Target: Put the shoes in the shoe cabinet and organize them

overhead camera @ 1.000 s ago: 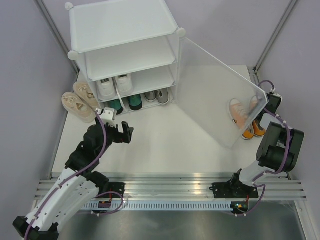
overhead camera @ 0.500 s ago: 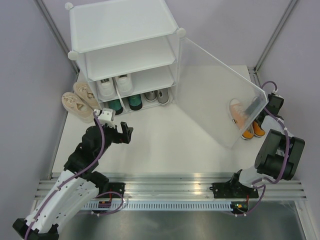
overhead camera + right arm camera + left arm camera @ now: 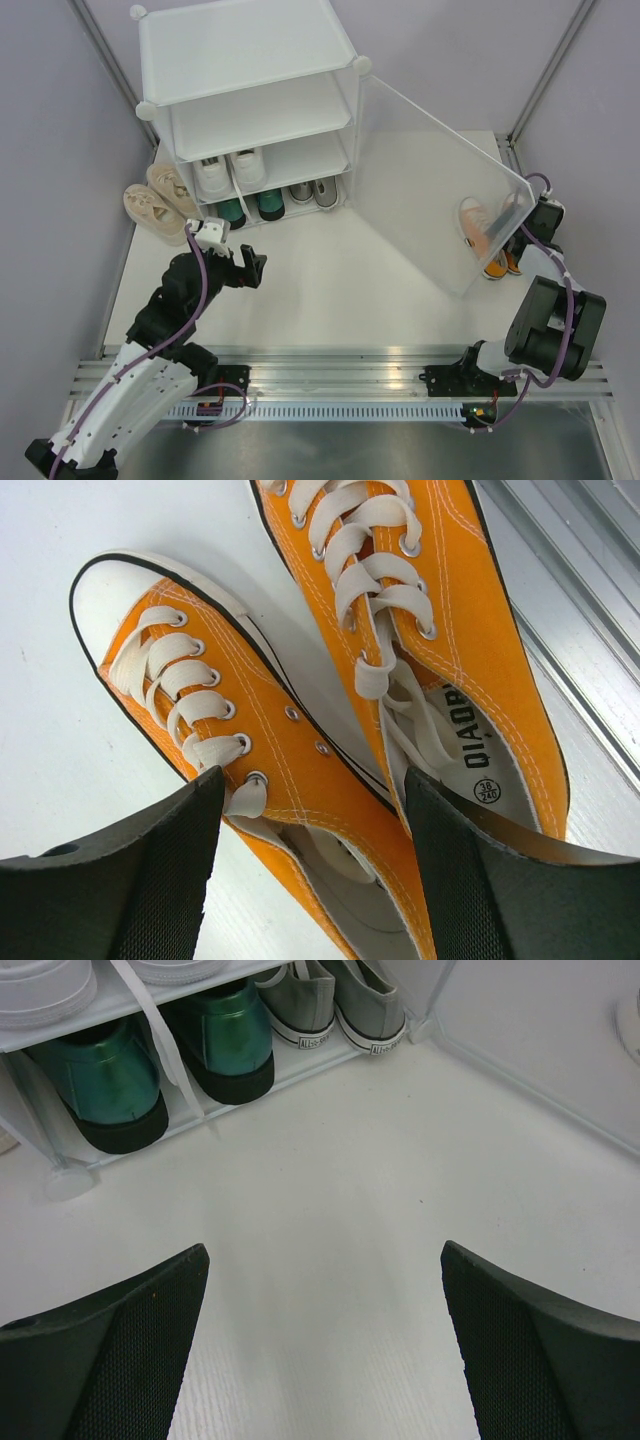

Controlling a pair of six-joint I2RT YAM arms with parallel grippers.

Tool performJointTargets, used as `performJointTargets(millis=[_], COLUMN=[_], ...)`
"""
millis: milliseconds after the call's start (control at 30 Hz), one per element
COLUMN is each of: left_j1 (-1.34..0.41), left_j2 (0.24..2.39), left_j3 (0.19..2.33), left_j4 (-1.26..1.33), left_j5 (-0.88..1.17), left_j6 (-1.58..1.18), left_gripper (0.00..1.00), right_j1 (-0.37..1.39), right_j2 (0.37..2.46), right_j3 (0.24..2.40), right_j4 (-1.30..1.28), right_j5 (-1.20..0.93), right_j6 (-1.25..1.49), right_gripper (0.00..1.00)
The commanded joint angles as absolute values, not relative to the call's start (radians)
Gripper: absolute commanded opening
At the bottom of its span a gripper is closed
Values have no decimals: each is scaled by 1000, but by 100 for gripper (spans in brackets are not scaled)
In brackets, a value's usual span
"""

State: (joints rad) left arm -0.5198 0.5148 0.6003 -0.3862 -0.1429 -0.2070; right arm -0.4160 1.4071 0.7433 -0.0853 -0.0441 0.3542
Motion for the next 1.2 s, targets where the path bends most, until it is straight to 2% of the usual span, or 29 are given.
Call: performJointTargets(millis=[0, 333, 433, 467, 533, 667, 733, 1167], left_j1=[-528, -528, -528, -528, -528, -528, -528, -528], left_j2=[508, 500, 503, 502, 502, 497, 495, 469], left_j3=[604, 604, 603, 603, 603, 603, 601, 600], left_j4=[-348, -347, -348, -347, -347, -348, -348, -348], left_j5=[-120, -123, -123, -124, -124, -127, -133, -143], left_j6=[-189, -189, -189, -187, -189, -187, -184, -183], left_gripper=[100, 100, 100, 99, 99, 100, 100, 100], right_j1=[-390, -365, -362, -362, -362, -362, -361, -362], right_j2=[1410, 1552, 1584, 1588, 1586, 1566, 1545, 1221], right_j3=[712, 733, 744, 745, 755, 782, 802, 977], right_j4=[-130, -110, -112, -113, -113, -133, -152, -337], right_j5=[-18, -8, -8, -8, -15, -43, -51, 116], right_j6=[356, 350, 351, 353, 351, 357, 360, 360], right_gripper=[76, 72, 67, 56, 44, 10, 1, 1])
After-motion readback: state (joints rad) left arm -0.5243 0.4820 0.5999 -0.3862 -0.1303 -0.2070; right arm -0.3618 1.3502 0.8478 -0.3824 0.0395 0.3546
